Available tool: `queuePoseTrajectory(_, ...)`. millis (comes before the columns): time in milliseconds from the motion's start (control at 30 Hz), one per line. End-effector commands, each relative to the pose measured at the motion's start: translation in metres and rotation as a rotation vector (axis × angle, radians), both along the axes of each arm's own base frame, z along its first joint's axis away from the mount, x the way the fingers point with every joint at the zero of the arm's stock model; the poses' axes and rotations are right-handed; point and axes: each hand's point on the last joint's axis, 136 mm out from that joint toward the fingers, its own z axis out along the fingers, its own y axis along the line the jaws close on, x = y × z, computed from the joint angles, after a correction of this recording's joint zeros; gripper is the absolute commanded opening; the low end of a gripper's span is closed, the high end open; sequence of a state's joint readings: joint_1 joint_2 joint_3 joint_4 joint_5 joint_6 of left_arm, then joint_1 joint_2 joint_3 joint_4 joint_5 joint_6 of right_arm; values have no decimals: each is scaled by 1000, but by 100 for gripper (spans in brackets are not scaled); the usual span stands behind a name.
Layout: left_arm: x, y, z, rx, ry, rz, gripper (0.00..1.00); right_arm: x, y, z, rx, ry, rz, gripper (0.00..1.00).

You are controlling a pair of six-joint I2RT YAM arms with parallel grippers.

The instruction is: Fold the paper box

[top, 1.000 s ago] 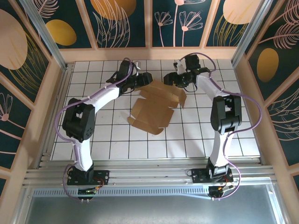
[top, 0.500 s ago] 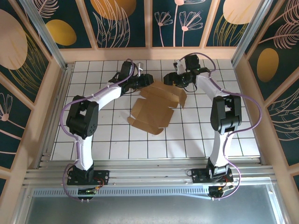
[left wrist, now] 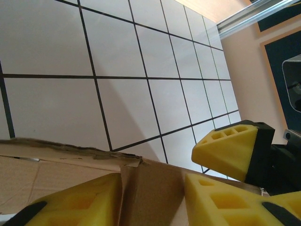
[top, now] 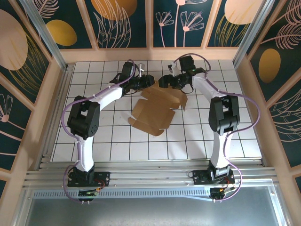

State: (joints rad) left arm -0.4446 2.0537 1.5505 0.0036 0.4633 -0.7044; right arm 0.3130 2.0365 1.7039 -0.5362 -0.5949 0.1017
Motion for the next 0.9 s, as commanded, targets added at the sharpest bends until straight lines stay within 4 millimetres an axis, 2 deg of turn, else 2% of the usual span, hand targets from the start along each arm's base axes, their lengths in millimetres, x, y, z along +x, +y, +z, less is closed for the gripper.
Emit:
queuePoseTrajectory(0,-1,-5,0,9,-10,-25,39,8,-3,-14,-53,8,-12,73)
queuePoseTrajectory(100,0,1,7,34,-49,-10,40,8,-5,-20,-66,18,-14,70)
queuePoseTrajectory(267,1,25,40,125,-211,60,58,6,-5,-20,-54,33,-2,69)
queuePoseTrajectory(367,-7,43,63,189,-329,92,68,6,-6,-18,-51,40,0,69)
queuePoseTrajectory(433,-15,59,76,237,-402,125,69,6,-6,-16,-51,42,2,69)
queuePoseTrajectory(467,-19,66,72,265,-414,140,69,6,-7,-16,-51,43,1,69)
queuePoseTrajectory(500,-27,76,85,280,-456,169,68,6,-7,-16,-51,42,1,69)
queuePoseTrajectory(533,-32,85,83,304,-466,192,67,6,-6,-15,-50,41,2,69)
queuePoseTrajectory(600,-44,100,72,352,-469,215,61,7,-6,-14,-46,40,1,69)
queuePoseTrajectory(667,-52,107,49,384,-422,219,58,7,-6,-14,-43,39,-1,69)
queuePoseTrajectory(800,-60,94,-16,369,-255,145,56,9,-6,-16,-43,42,-2,69)
queuePoseTrajectory(833,-60,89,-26,355,-224,128,56,8,-6,-18,-45,46,-2,69)
queuePoseTrajectory(867,-59,84,-47,350,-168,112,56,8,-6,-18,-45,47,-2,69)
